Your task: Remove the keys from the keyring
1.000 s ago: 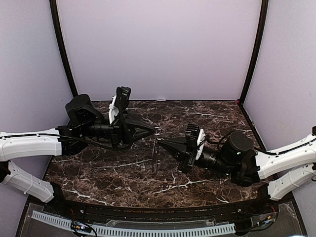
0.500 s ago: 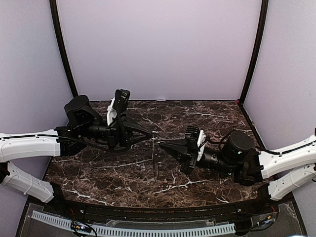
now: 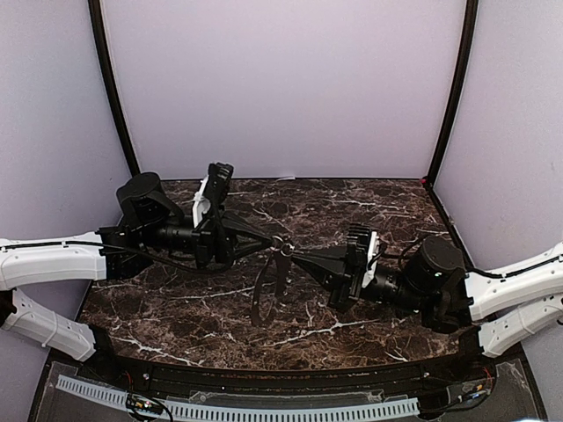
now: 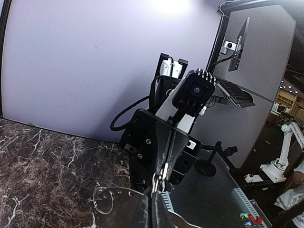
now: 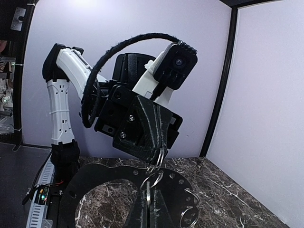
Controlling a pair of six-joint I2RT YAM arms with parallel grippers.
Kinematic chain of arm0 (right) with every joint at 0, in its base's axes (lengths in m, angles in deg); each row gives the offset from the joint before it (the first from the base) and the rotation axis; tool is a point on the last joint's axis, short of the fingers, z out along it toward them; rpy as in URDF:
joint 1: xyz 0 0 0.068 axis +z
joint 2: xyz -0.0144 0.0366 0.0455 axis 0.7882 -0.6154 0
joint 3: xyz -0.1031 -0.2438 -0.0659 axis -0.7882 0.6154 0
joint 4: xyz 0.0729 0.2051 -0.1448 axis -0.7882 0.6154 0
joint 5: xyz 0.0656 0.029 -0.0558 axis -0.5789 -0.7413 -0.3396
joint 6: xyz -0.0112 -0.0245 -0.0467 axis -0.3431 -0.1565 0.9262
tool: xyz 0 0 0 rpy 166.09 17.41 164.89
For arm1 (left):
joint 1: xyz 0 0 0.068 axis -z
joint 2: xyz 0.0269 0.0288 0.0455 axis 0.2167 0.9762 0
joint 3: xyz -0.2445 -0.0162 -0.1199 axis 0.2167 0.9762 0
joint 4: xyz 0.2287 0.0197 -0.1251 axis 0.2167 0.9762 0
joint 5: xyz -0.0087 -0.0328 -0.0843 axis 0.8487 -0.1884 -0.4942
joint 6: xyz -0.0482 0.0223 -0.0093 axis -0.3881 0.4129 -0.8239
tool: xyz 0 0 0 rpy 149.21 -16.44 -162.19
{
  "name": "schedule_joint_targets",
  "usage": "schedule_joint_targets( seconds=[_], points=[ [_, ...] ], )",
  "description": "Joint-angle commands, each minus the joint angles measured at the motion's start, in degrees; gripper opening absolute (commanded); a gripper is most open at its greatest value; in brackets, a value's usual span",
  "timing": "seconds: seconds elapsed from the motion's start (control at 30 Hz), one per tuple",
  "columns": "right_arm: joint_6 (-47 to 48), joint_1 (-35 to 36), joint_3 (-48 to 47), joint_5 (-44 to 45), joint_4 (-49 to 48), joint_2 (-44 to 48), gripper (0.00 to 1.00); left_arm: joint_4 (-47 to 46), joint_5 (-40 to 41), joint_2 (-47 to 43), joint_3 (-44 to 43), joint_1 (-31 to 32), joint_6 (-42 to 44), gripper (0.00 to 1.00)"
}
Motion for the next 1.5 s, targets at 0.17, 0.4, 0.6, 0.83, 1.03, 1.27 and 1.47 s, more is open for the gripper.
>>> schedule_joint_targets(
  seconds=[0.17, 0.4, 0.6, 0.83, 1.03, 1.27, 1.47],
  points=[
    [-3.0, 0.1, 2.3, -0.9, -9.8, 1.8, 0.0, 1.7, 4.2, -2.6, 0.1, -0.9, 3.9, 0.0],
    [-4.6, -1.0, 2.9, -1.1, -11.4, 2.5, 0.0, 4.6, 5.5, -2.7, -0.1, -0.9, 6.0, 0.0],
    [-6.2, -2.1, 2.3, -2.2, -11.4, 2.6, 0.0, 8.4, 6.0, -2.7, -0.8, -0.9, 9.1, 0.0],
    [-7.6, -3.0, 1.0, -3.7, -10.9, 2.1, 0.0, 12.4, 7.7, -2.7, -1.3, -0.9, 12.5, 0.0],
    [-8.6, -3.5, -0.2, -4.4, -10.5, 1.3, 0.0, 15.4, 9.1, -2.6, -1.7, -0.8, 15.4, 0.0],
    [-10.9, -4.3, -1.9, -3.9, -9.4, -0.1, 0.0, 17.7, 11.2, -2.7, -1.5, -0.2, 19.0, 0.0],
    [-13.3, -5.6, -3.6, -3.7, -7.7, -1.4, 0.0, 19.8, 15.6, -2.0, -1.6, 0.8, 22.0, 0.0]
  ],
)
